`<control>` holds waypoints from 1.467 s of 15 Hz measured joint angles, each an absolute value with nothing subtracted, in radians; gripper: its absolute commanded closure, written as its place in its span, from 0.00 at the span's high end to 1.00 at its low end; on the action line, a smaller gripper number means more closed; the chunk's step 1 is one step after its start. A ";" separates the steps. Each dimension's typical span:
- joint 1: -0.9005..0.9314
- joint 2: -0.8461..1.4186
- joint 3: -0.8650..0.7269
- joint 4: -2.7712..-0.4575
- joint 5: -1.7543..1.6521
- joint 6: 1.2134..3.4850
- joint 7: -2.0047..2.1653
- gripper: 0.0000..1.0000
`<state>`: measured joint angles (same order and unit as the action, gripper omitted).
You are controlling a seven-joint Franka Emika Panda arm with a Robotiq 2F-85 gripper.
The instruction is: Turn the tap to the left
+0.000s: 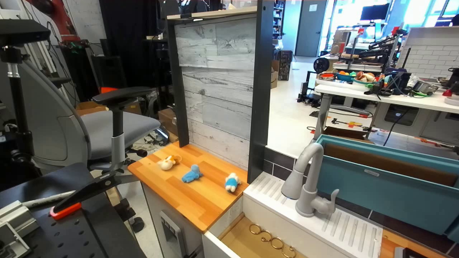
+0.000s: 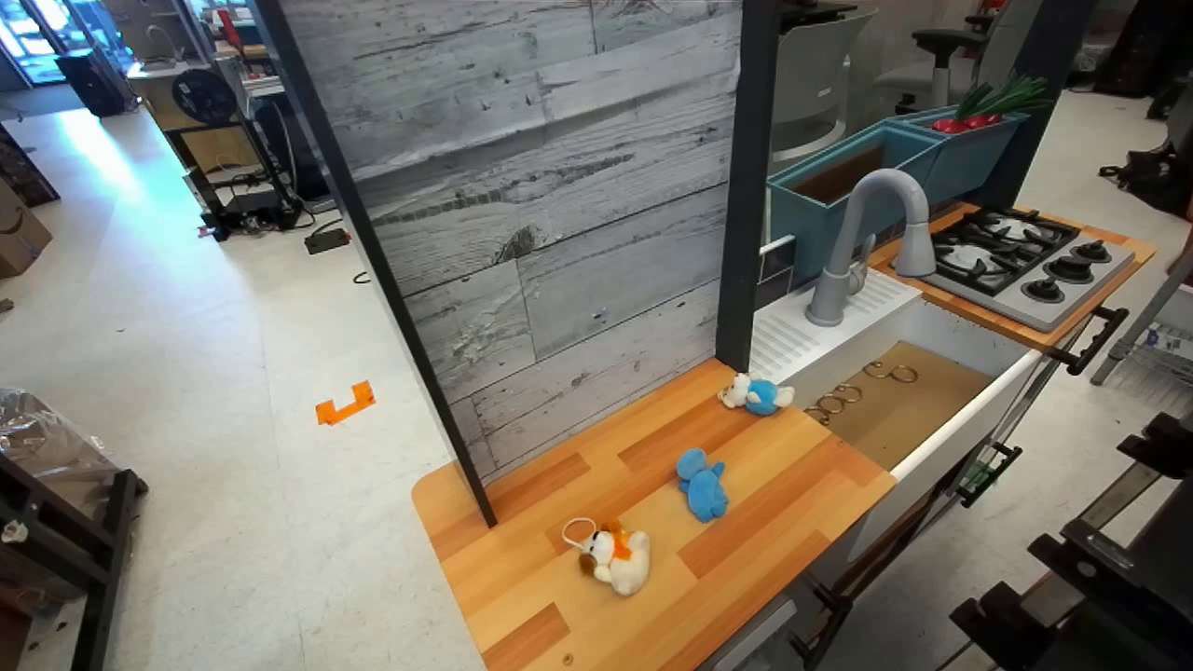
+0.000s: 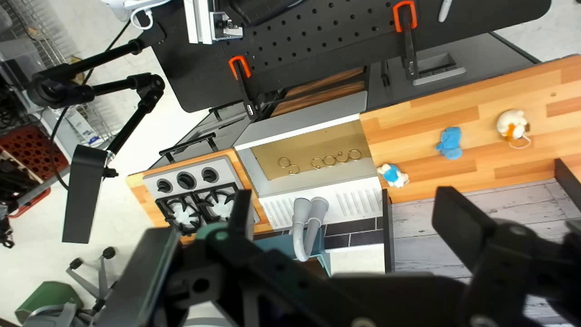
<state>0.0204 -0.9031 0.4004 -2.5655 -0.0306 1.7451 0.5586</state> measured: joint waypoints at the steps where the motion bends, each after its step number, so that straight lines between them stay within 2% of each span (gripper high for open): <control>1: 0.020 -0.903 0.400 -2.565 -0.031 1.745 0.559 1.00; 16: 0.020 -0.902 0.400 -2.567 -0.031 1.746 0.559 1.00; 22: 0.000 -0.820 0.391 -2.607 -0.090 1.869 0.562 1.00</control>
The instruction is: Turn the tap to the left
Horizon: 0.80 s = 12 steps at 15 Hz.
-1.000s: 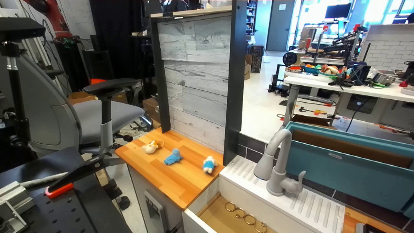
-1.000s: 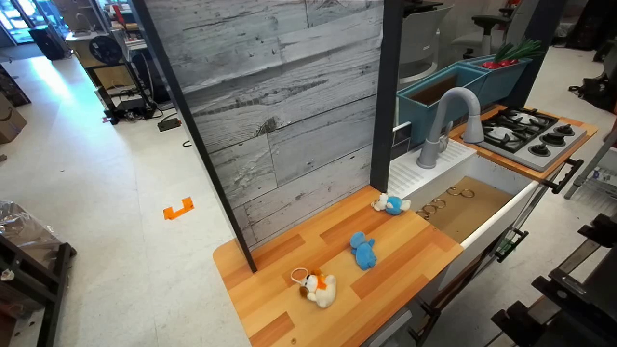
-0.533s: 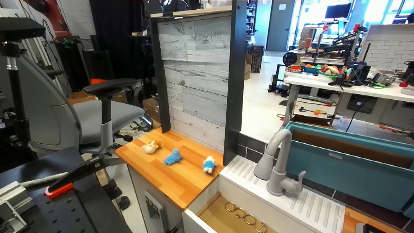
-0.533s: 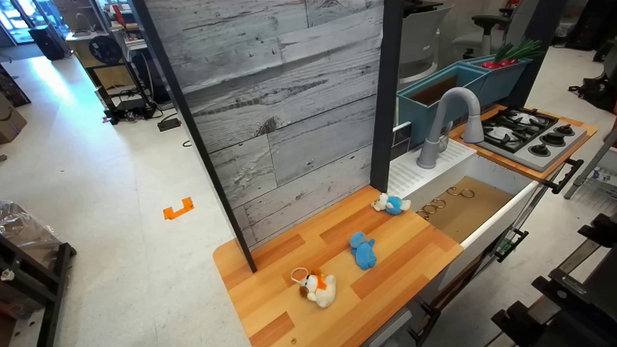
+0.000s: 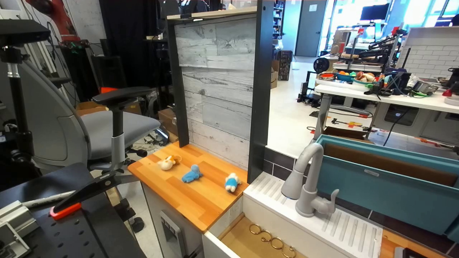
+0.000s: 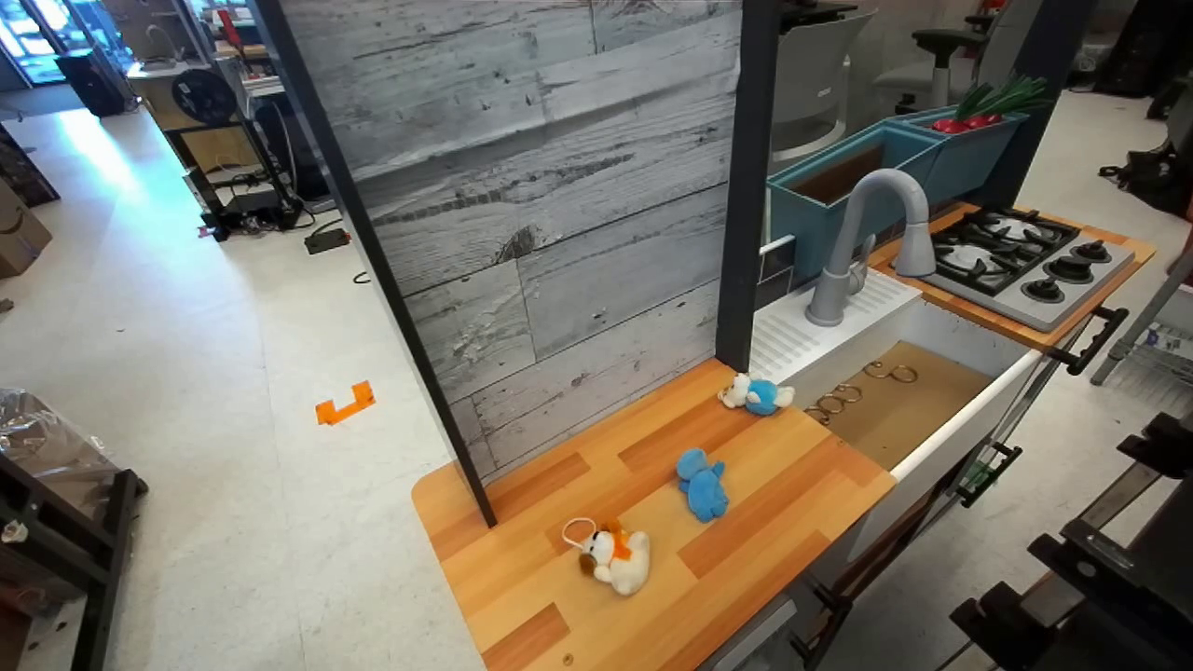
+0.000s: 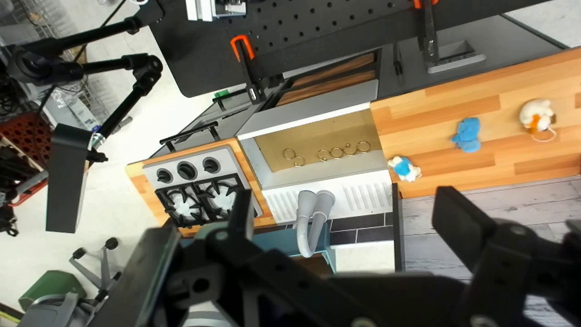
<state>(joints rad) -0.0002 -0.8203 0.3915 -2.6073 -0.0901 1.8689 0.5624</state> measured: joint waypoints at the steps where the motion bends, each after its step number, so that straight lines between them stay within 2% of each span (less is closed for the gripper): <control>1: -0.012 -0.793 0.387 -2.614 -0.108 1.902 0.562 1.00; 8: -0.129 -0.520 0.366 -2.623 -0.259 2.136 0.642 1.00; 12: -0.180 -0.321 0.354 -2.622 -0.405 2.346 0.821 1.00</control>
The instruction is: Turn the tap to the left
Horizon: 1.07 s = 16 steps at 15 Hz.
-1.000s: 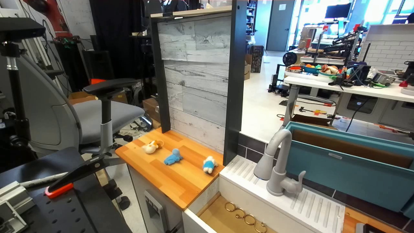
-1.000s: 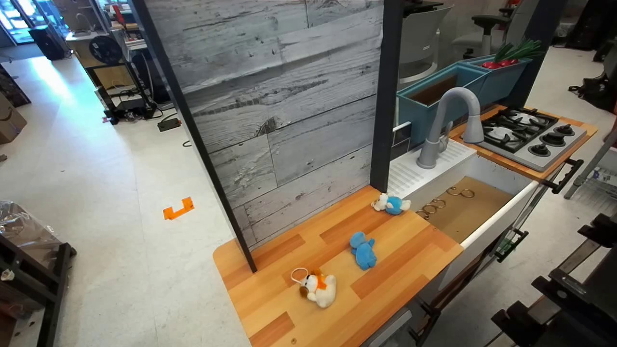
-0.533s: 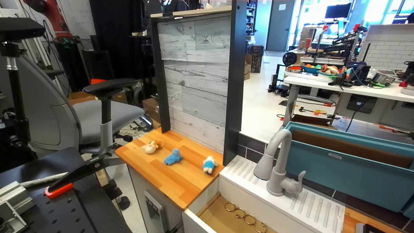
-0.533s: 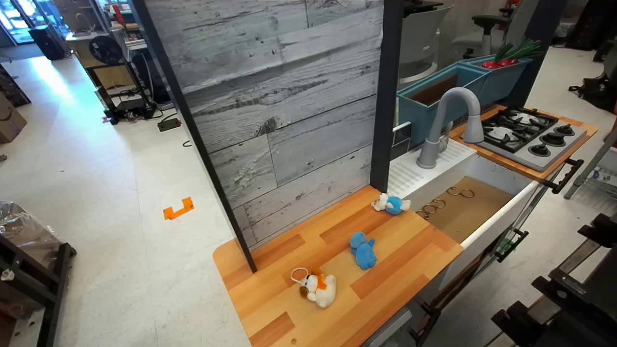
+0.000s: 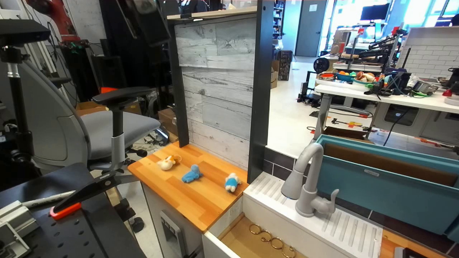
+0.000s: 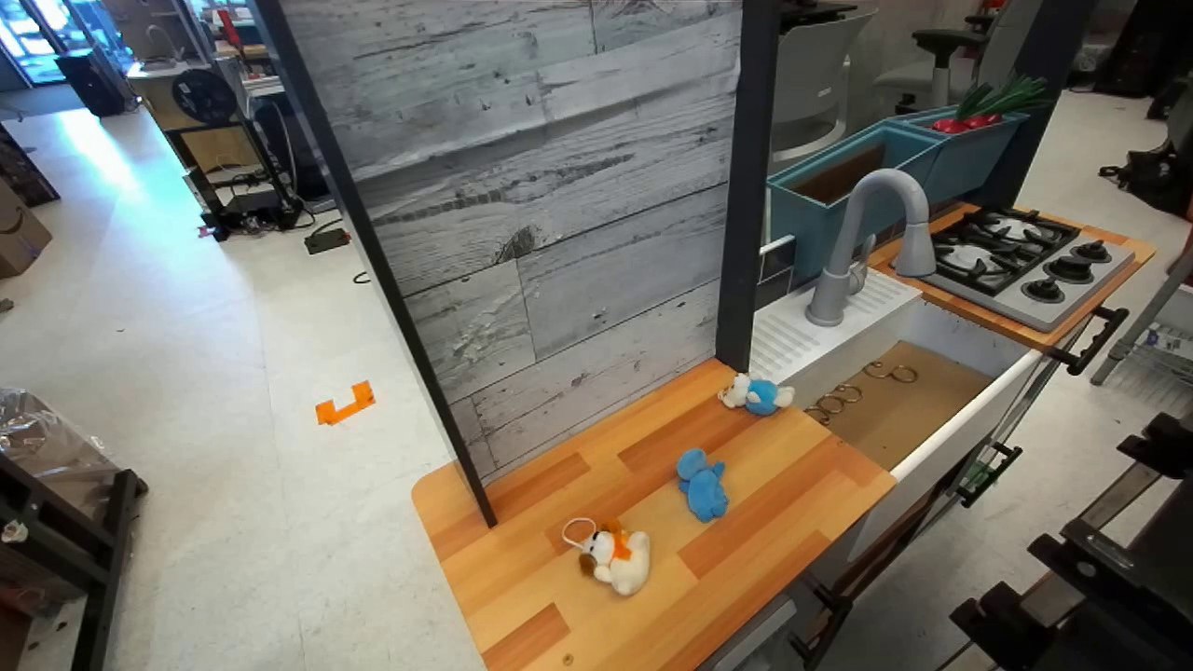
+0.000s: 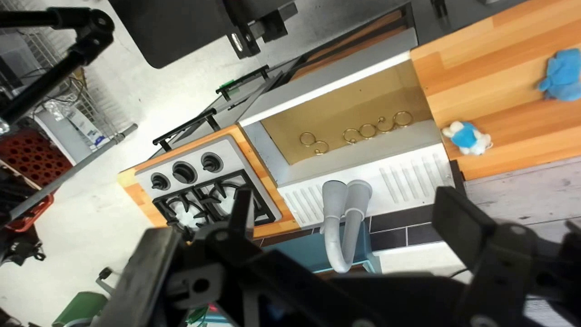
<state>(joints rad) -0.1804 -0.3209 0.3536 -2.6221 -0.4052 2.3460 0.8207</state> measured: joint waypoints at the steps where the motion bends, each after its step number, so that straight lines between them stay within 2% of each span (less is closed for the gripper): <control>1: -0.190 -0.274 0.349 -2.620 -0.464 2.398 0.882 1.00; 8: -0.167 0.032 0.208 -2.512 -0.905 2.541 1.318 1.00; 16: -0.158 0.307 0.106 -2.339 -1.034 2.683 1.485 1.00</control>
<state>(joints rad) -0.1581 0.3065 0.1061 -2.3392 -1.0341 2.6828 1.4846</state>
